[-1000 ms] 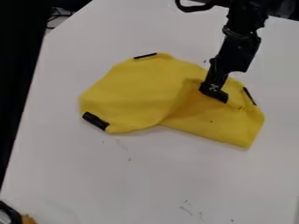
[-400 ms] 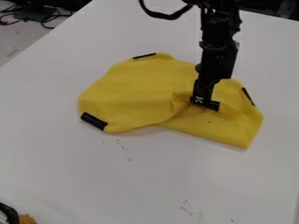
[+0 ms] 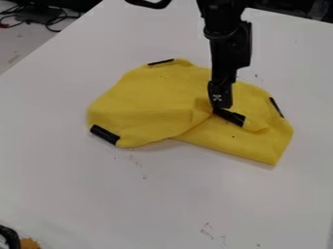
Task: Fold the cloth from bottom right to the middle
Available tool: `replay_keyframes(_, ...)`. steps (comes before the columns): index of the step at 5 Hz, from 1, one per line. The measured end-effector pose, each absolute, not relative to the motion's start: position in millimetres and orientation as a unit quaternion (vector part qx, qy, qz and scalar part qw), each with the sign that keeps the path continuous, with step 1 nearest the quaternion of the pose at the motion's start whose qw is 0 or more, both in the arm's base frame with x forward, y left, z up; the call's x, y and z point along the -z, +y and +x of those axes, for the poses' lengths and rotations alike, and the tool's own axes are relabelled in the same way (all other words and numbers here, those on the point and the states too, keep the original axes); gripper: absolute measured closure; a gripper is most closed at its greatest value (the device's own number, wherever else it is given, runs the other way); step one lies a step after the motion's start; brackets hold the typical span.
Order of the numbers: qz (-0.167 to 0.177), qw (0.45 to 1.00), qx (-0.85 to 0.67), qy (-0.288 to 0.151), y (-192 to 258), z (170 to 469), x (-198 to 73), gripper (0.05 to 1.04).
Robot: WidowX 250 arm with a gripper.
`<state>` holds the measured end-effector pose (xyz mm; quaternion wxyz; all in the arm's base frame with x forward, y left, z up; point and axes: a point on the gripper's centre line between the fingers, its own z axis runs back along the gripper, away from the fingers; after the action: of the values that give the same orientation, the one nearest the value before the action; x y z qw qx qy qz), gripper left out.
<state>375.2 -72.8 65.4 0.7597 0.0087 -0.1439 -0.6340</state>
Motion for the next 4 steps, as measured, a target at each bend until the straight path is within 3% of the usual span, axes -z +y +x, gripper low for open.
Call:
replay_keyframes(1, 0.016, 0.763, 0.621, -0.179, -73.6, 372.6, -84.6, 0.080)
replay_keyframes(2, 0.019, 0.796, 0.579, -0.175, -67.3, 353.3, -100.2, 0.084)
replay_keyframes(3, 0.024, 0.872, 0.479, -0.098, -48.1, 328.4, -103.7, 0.084)
replay_keyframes(4, 0.037, 0.907, 0.414, -0.070, -26.8, 303.6, -112.8, 0.084)
